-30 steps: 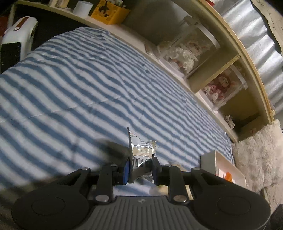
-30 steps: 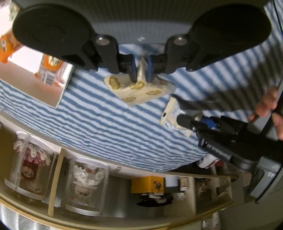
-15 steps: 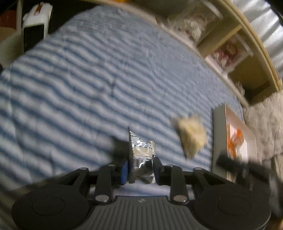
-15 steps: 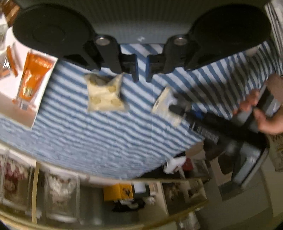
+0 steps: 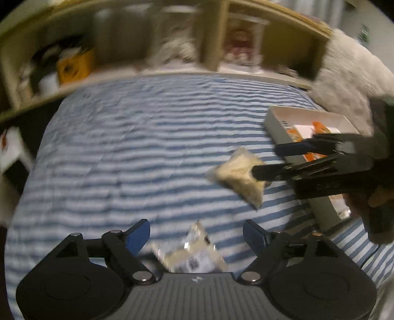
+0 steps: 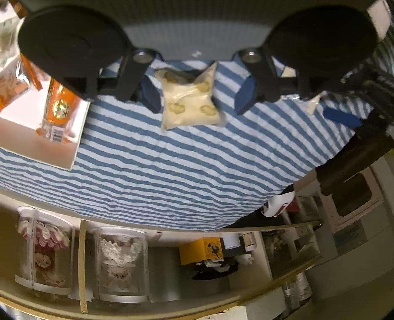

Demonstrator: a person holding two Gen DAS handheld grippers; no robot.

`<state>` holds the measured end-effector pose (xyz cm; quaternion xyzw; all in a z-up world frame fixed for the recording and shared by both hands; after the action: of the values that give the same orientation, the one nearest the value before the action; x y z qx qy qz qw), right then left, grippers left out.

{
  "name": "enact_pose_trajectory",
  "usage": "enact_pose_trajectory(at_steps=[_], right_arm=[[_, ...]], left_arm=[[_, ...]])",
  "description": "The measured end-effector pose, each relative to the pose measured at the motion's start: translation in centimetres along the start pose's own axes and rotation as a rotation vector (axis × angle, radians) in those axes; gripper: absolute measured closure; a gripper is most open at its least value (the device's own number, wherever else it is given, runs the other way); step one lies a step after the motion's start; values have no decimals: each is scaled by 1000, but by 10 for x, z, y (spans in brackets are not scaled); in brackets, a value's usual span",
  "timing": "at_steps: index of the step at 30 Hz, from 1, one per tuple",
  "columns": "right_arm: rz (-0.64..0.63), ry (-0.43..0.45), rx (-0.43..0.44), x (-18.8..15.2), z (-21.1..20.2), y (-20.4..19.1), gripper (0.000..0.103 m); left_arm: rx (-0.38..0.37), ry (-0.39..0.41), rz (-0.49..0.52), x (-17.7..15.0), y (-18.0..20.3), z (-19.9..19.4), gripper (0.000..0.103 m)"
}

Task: Organize snacks
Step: 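Grasp the small white-and-gold packet with the left tool while the right tool grasps the cream bag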

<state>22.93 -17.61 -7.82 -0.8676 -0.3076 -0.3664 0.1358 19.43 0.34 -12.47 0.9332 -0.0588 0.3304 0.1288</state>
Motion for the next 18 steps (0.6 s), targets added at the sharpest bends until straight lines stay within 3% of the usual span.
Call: enact_pose_trajectory(at_steps=[3, 12, 15, 18], right_arm=[[-11, -7, -1, 0, 8, 1, 22], [-32, -61, 4, -4, 35, -3, 22], [-29, -71, 11, -3, 42, -4, 22], [-25, -81, 8, -5, 46, -4, 22]], left_arm=[[-12, -23, 52, 2, 5, 12, 18], [-91, -228, 54, -32, 10, 27, 18], [-134, -254, 28, -41, 18, 19, 18], [-121, -269, 27, -48, 23, 18, 23]])
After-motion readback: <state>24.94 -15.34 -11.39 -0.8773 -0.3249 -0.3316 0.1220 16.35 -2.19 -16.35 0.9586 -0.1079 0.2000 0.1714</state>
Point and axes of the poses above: each gripper's, at about its wrist camera, not at the fingertips, and z roughly the way its jaws point, y to its right, x to its top, the point moved 8 cm from there along z, roughly the way its jaws point, and after that the axes turned 12 degrees about -z, right-handed, at the moved point
